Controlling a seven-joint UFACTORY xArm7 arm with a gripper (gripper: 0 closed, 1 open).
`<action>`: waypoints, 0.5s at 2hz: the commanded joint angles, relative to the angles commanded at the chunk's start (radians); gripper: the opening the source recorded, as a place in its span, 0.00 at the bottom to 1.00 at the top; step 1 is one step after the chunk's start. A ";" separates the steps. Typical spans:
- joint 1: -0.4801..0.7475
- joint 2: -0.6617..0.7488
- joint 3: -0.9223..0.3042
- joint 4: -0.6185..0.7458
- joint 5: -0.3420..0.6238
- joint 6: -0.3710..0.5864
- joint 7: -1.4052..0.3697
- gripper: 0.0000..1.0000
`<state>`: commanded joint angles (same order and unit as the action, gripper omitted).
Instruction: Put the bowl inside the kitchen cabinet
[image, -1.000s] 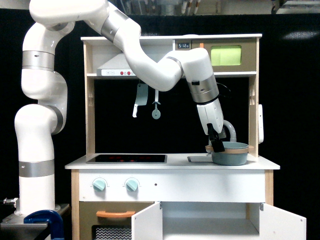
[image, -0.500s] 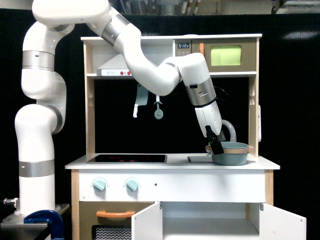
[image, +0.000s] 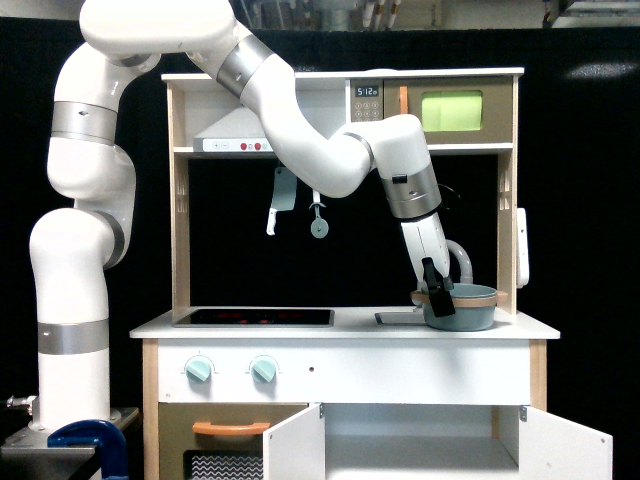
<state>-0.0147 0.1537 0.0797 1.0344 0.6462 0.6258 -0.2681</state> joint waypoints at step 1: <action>0.012 0.054 0.009 0.059 -0.033 0.018 0.028 1.00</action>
<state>-0.0026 0.2079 0.0883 1.0937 0.6133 0.6440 -0.2396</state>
